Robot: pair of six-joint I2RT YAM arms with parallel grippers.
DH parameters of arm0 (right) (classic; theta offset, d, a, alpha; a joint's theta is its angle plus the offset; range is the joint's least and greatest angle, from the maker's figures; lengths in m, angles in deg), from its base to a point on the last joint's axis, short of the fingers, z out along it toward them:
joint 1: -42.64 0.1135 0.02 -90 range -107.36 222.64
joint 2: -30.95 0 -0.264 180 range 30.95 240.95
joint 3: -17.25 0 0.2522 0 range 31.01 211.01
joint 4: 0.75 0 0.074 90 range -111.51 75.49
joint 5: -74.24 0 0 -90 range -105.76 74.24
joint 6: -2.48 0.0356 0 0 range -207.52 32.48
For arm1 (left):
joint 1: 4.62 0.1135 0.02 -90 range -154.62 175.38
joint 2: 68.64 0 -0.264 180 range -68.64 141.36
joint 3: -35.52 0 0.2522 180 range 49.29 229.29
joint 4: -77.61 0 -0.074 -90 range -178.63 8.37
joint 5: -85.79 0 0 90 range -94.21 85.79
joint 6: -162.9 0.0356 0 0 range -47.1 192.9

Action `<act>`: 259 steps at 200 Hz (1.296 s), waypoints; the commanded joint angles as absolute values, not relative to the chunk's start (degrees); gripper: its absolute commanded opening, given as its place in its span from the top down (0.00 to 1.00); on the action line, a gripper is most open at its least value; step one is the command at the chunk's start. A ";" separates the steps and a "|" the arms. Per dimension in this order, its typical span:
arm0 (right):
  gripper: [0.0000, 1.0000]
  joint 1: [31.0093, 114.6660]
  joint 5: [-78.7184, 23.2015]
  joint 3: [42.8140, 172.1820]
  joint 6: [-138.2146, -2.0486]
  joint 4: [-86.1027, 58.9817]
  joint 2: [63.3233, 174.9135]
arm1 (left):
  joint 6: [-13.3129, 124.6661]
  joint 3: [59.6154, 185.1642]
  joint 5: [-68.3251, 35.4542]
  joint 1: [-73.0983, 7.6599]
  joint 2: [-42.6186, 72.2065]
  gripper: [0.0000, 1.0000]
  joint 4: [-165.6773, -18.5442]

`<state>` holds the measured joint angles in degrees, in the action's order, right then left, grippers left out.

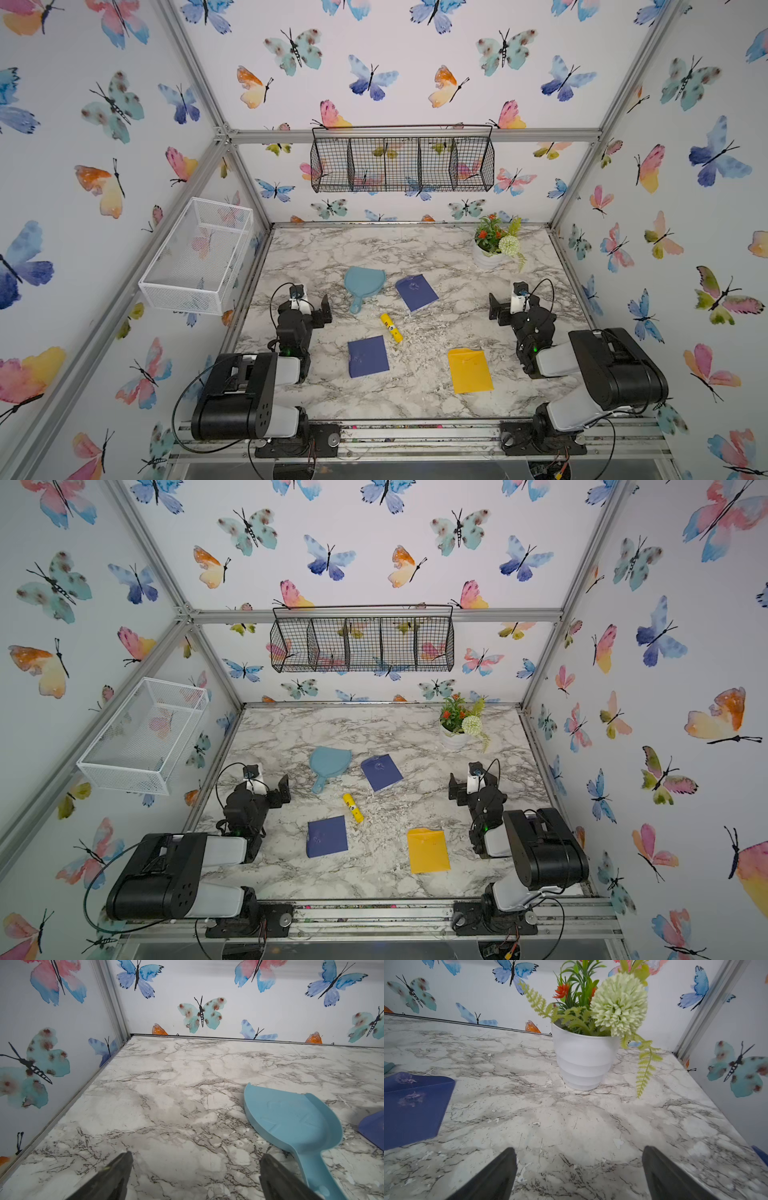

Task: Seal the envelope with a glue stick
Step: Pick up the glue stick from the center of the board.

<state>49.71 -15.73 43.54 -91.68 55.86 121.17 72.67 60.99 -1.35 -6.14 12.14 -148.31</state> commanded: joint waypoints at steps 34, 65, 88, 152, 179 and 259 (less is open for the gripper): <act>0.01 49.49 -14.00 43.89 -91.22 56.49 120.78 | 72.87 61.66 -2.21 -6.05 11.92 0.02 -149.06; 0.01 49.52 -10.79 44.79 -89.53 55.40 121.13 | 72.90 61.67 -2.37 -6.10 11.92 0.02 -149.01; 0.01 49.49 -9.25 45.38 -88.78 54.41 121.31 | 72.70 61.63 -3.06 -5.68 11.88 0.02 -149.01; 0.01 49.49 -6.69 44.77 -88.35 54.50 118.70 | 71.86 63.48 -0.79 -5.67 8.98 0.02 -143.63; 0.02 49.49 -7.05 50.06 -87.12 38.23 112.84 | 69.18 68.59 3.09 -5.75 4.54 0.02 -130.42; 0.18 49.58 -21.83 62.83 -77.79 6.12 104.15 | 56.14 84.91 -3.52 -7.91 -3.77 0.00 -94.32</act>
<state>49.68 -13.61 60.59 -81.95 18.11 105.87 61.78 79.04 2.41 -7.54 -2.09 -110.98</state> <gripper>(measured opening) 0.851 0.986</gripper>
